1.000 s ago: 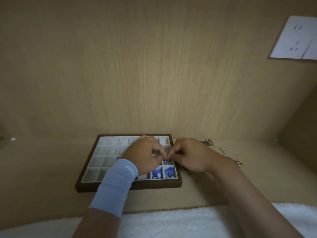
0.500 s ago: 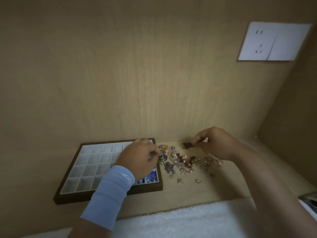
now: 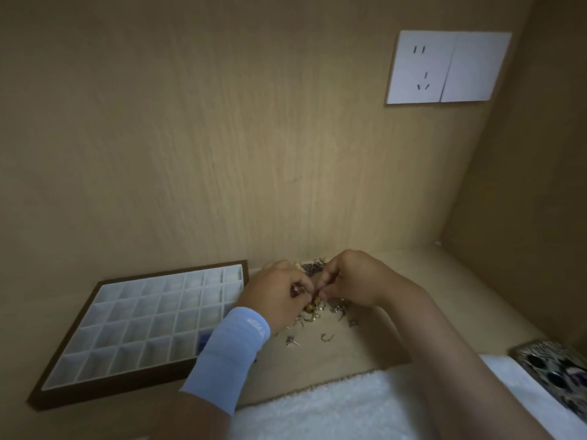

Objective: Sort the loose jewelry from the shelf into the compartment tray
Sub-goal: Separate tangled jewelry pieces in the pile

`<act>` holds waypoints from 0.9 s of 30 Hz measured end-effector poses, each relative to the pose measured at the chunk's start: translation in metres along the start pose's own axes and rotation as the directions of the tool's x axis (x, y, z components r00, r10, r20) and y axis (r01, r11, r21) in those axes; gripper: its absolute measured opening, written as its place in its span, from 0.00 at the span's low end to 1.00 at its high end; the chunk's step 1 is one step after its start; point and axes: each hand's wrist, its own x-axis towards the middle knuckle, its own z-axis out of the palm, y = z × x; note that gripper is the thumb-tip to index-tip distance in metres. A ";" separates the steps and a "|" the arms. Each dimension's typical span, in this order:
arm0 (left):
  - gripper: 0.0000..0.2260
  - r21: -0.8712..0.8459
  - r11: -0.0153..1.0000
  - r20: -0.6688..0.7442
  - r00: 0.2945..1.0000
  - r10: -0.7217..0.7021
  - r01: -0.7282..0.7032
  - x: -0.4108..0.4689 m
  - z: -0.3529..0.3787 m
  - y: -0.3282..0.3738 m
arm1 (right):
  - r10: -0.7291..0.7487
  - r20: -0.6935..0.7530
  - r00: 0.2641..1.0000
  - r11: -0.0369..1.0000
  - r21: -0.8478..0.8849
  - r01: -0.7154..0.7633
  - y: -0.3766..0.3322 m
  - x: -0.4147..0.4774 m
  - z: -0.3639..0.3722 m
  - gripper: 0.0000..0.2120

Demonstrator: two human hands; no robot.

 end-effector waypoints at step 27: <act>0.06 -0.553 0.827 -0.105 0.977 -0.187 0.099 -0.005 -0.040 0.003 | -0.099 -0.181 0.978 0.767 0.612 0.191 -0.020 0.002 0.000 0.06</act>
